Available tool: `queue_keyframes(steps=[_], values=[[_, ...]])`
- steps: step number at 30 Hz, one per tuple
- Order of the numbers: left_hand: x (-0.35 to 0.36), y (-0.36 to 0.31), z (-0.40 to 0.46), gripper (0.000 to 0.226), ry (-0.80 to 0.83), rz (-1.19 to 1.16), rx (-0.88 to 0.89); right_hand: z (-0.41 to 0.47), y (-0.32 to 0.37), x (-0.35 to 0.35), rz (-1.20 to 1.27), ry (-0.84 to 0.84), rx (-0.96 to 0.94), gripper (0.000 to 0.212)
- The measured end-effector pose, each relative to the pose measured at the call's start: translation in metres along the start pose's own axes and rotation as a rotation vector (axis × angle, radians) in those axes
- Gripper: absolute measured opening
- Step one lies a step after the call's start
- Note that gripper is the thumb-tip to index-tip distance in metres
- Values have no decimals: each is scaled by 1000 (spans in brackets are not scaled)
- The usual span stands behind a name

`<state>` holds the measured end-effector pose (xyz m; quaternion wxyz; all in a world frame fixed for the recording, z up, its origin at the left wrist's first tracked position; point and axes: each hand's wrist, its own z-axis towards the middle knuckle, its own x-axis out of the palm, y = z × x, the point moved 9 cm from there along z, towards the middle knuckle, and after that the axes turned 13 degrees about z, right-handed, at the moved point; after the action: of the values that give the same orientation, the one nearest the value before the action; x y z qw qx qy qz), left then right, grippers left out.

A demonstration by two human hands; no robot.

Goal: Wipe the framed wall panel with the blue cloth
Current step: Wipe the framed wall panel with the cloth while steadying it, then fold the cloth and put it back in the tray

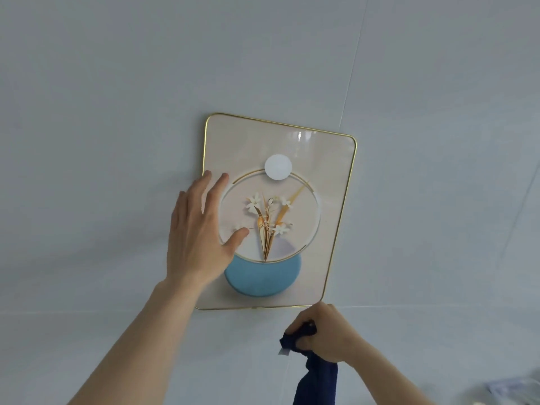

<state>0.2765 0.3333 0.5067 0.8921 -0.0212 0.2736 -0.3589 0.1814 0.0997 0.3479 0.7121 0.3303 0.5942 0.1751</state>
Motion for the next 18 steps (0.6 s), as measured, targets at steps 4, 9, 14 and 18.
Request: queue_keyframes(steps=[4,9,14,18], values=[[22,-9,-43,50,268,-209,-62,-22,-3,-9,347,-105,102,20],[71,-46,-107,71,777,-413,-62,-30,15,-26,659,-240,116,21],[90,-66,-135,68,895,-479,-142,-35,21,-46,866,-309,95,15],[92,-76,-134,41,794,-379,-172,-46,0,-75,826,-303,69,14]])
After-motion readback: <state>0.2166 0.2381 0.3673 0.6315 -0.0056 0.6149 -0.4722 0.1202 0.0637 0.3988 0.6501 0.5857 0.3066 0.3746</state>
